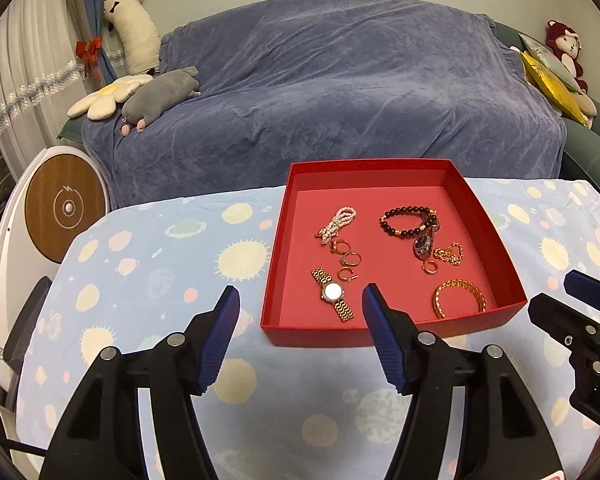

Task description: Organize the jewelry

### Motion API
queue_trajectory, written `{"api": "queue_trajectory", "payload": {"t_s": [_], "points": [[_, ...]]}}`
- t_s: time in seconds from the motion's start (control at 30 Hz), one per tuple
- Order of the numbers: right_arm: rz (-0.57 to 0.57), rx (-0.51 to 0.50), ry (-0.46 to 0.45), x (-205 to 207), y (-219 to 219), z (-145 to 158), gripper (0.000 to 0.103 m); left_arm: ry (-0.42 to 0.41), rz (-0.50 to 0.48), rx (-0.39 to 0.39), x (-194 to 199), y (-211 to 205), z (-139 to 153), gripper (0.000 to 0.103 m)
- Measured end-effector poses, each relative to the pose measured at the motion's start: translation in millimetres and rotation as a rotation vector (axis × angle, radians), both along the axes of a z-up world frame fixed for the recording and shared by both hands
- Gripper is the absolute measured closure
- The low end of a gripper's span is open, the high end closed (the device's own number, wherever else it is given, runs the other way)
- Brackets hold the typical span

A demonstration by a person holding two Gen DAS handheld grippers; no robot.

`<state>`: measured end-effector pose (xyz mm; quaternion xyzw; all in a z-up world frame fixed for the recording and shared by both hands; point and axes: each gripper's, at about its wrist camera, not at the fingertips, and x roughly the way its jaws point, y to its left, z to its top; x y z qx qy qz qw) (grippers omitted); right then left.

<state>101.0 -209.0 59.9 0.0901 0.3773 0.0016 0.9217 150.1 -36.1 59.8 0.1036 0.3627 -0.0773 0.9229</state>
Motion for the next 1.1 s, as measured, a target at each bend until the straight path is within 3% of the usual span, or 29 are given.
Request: {"api": "queue_trajectory", "payload": {"t_s": [0.27,0.57,0.77,1.1], "points": [[-0.001,-0.022,-0.004,-15,12,-6,0.030,0.011,0.012,0.009,-13,3,-13,0.034],[0.012,-0.097,-0.013,-20,25,-9,0.023,0.039,0.039,0.020,-16,3,-26,0.033],[0.013,-0.105,-0.011,-21,24,-10,0.023,0.022,0.037,0.027,-21,1,-24,0.027],[0.012,-0.116,-0.006,-21,26,-13,0.021,0.028,0.036,0.036,-23,-1,-27,0.025]]}}
